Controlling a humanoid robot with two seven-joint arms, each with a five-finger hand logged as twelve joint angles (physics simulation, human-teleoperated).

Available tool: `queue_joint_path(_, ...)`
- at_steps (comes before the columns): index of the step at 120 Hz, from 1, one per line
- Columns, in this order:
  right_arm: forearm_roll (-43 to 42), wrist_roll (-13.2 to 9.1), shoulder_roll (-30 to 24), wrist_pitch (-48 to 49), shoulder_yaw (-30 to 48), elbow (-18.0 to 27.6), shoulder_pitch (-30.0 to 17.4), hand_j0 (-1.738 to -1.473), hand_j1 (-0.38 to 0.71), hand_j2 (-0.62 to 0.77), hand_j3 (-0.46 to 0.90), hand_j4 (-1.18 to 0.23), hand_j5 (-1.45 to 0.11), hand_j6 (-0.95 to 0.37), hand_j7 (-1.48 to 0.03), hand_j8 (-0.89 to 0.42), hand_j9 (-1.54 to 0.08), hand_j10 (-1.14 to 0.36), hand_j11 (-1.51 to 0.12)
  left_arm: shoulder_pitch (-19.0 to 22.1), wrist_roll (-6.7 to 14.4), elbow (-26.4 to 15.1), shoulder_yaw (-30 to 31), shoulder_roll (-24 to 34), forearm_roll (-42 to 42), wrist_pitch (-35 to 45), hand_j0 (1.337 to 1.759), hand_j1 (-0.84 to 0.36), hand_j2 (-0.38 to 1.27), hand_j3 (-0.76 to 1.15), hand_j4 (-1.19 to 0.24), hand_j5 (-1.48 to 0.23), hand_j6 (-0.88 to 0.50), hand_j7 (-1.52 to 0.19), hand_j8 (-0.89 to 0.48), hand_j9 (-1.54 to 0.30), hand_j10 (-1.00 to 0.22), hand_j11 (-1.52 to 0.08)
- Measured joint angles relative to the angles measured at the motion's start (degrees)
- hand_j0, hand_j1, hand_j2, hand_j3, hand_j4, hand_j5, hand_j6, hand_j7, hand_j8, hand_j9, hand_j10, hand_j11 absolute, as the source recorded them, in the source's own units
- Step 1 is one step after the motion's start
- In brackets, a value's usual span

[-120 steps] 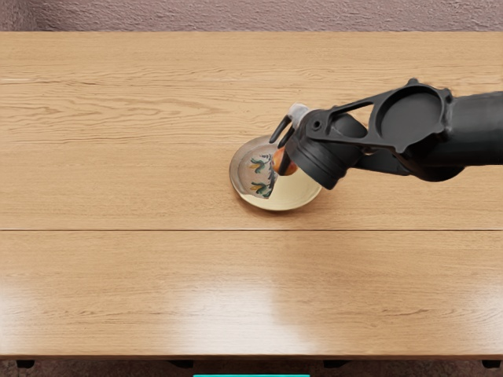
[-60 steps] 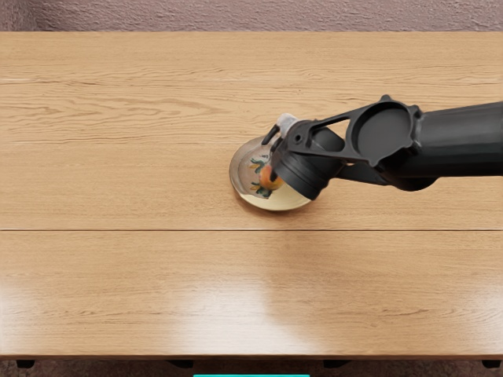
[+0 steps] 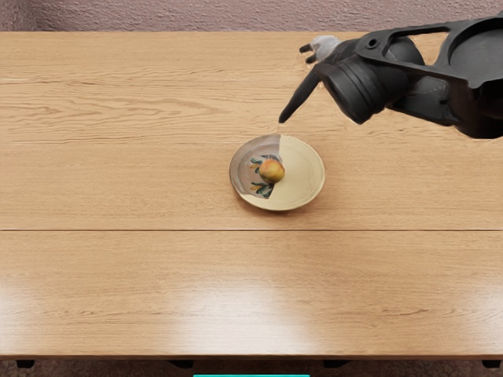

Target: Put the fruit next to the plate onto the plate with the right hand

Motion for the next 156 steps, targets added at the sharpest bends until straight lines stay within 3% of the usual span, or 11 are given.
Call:
queue_joint_path(14,0.2,0.0,-9.6,0.0,12.7,3.4,-5.0,-1.658,-0.25,-0.01,0.0,-0.08,-0.11,-0.08,-0.11,-0.08,-0.11,-0.08,-0.11,0.0,0.0,0.0,0.0,0.0,0.0,0.0,1.658,0.07,0.05,0.0,-0.23,-0.3,-0.23,-0.3,-0.23,-0.3,-0.23,-0.3)
queue_joint_path(33,0.4,0.0,-18.6,4.3,32.8,4.8,-22.9,-1.658,-0.27,-0.01,0.0,-0.07,-0.09,-0.06,-0.08,-0.06,-0.09,-0.07,-0.09,0.0,0.0,0.0,0.0,0.0,0.0,0.0,1.658,0.07,0.05,0.0,-0.23,-0.3,-0.23,-0.3,-0.23,-0.3,-0.23,-0.3)
queue_joint_path(55,2.2,0.0,-22.8,28.9,45.5,6.5,-38.3,-1.658,-0.28,-0.01,0.0,-0.06,-0.07,-0.06,-0.07,-0.06,-0.07,-0.06,-0.07,0.0,0.0,0.0,0.0,0.0,0.0,0.0,1.658,0.07,0.05,0.0,-0.23,-0.3,-0.23,-0.3,-0.23,-0.3,-0.23,-0.3)
queue_joint_path(85,7.4,0.0,-29.6,60.8,49.5,9.8,-53.0,-1.658,-0.29,-0.01,0.0,-0.05,-0.07,-0.05,-0.07,-0.05,-0.07,-0.05,-0.07,0.0,0.0,0.0,0.0,0.0,0.0,0.0,1.658,0.07,0.05,0.0,-0.23,-0.3,-0.23,-0.3,-0.23,-0.3,-0.23,-0.3)
queue_joint_path(112,14.5,0.0,-38.7,69.0,49.8,9.8,-61.0,-1.658,-0.29,-0.01,0.0,-0.05,-0.07,-0.05,-0.07,-0.05,-0.07,-0.05,-0.07,0.0,0.0,0.0,0.0,0.0,0.0,0.0,1.658,0.07,0.05,0.0,-0.23,-0.3,-0.23,-0.3,-0.23,-0.3,-0.23,-0.3)
queue_joint_path(156,16.8,0.0,-42.6,70.0,49.8,7.7,-63.5,-1.658,-0.29,-0.01,0.0,-0.05,-0.06,-0.05,-0.06,-0.05,-0.06,-0.05,-0.06,0.0,0.0,0.0,0.0,0.0,0.0,0.0,1.658,0.07,0.05,0.0,-0.23,-0.3,-0.23,-0.3,-0.23,-0.3,-0.23,-0.3)
